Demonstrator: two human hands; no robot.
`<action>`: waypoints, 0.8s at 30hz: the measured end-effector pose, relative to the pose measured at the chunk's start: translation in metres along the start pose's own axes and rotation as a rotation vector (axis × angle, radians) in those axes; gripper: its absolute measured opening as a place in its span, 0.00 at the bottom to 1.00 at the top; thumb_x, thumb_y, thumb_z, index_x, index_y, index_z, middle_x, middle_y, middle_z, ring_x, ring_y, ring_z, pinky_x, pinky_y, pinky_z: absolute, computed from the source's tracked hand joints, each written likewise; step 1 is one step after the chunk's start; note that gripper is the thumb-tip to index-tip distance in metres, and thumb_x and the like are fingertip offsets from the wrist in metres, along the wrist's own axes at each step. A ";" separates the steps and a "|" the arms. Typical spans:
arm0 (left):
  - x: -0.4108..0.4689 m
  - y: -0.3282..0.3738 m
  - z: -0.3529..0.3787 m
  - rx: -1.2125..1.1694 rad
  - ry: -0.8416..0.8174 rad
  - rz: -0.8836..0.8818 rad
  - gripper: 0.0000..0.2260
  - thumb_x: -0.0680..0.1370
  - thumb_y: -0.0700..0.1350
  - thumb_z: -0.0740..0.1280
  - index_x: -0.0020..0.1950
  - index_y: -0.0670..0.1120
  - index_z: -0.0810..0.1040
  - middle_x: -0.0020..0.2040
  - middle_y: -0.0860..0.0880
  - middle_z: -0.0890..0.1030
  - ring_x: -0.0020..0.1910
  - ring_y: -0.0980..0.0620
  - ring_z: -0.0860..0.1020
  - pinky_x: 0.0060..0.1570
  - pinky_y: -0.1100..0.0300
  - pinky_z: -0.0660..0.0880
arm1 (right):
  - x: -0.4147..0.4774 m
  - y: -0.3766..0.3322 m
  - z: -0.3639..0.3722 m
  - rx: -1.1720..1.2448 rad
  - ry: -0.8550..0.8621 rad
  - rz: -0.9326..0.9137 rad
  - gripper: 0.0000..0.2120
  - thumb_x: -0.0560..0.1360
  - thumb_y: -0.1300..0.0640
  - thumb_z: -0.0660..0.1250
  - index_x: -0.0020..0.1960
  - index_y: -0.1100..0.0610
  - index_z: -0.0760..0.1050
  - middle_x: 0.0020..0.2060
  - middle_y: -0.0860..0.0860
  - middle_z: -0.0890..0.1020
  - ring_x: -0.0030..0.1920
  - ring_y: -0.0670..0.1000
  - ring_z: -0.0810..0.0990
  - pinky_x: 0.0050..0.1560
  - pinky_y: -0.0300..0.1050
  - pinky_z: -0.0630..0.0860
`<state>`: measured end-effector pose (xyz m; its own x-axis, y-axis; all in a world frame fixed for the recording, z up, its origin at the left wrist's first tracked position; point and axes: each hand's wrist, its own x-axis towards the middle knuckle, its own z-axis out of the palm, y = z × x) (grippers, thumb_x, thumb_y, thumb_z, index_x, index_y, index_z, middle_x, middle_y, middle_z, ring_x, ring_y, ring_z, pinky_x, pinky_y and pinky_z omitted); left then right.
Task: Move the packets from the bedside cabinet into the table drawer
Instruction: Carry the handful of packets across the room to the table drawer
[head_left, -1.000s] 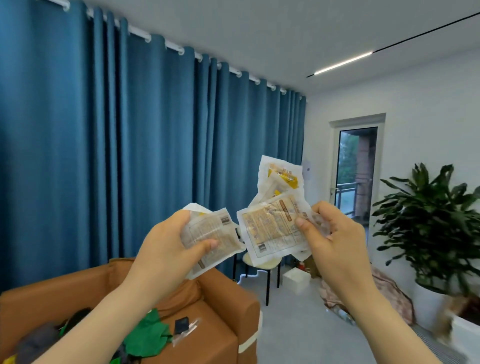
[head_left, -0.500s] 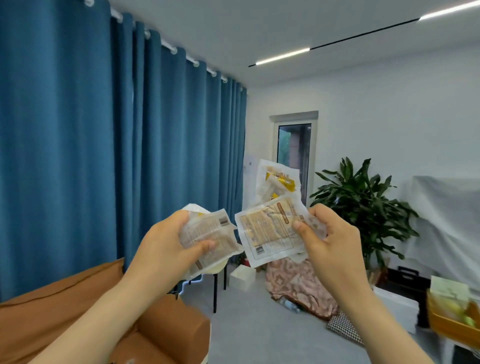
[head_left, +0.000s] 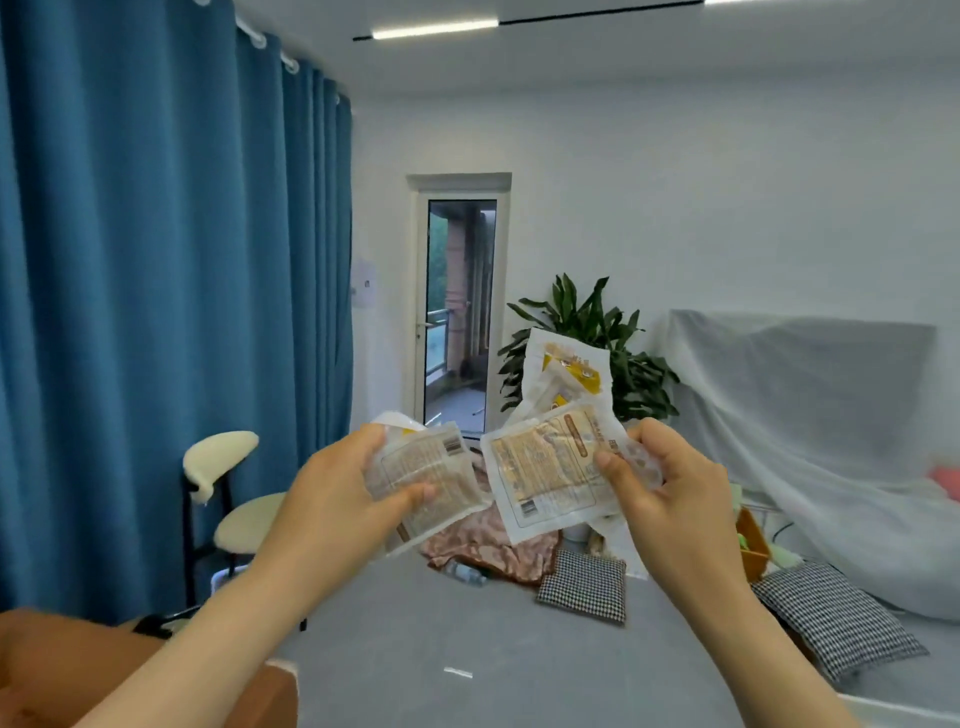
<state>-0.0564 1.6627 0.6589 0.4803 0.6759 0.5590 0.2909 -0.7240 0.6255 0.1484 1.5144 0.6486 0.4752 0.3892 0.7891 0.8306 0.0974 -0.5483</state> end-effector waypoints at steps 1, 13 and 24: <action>0.012 -0.005 0.011 -0.004 -0.014 0.011 0.10 0.69 0.54 0.74 0.45 0.54 0.77 0.38 0.54 0.80 0.39 0.57 0.78 0.41 0.54 0.77 | 0.006 0.012 0.003 -0.014 0.010 0.005 0.10 0.75 0.56 0.68 0.36 0.53 0.71 0.33 0.48 0.79 0.33 0.49 0.76 0.28 0.44 0.70; 0.161 -0.027 0.179 -0.031 -0.179 0.093 0.10 0.69 0.54 0.74 0.46 0.54 0.76 0.39 0.54 0.80 0.38 0.60 0.77 0.34 0.64 0.72 | 0.084 0.178 0.018 -0.154 0.067 0.103 0.12 0.74 0.58 0.69 0.35 0.56 0.70 0.29 0.48 0.77 0.32 0.49 0.75 0.25 0.39 0.66; 0.278 -0.073 0.331 -0.106 -0.346 0.133 0.10 0.69 0.52 0.74 0.44 0.53 0.76 0.40 0.55 0.78 0.39 0.61 0.75 0.35 0.60 0.73 | 0.133 0.325 0.052 -0.345 0.072 0.248 0.09 0.74 0.57 0.70 0.37 0.56 0.73 0.32 0.49 0.79 0.34 0.50 0.77 0.32 0.55 0.75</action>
<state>0.3294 1.8579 0.5884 0.7644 0.4773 0.4335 0.1288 -0.7717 0.6228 0.4669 1.6459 0.5609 0.6817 0.2963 0.6689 0.7312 -0.3079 -0.6088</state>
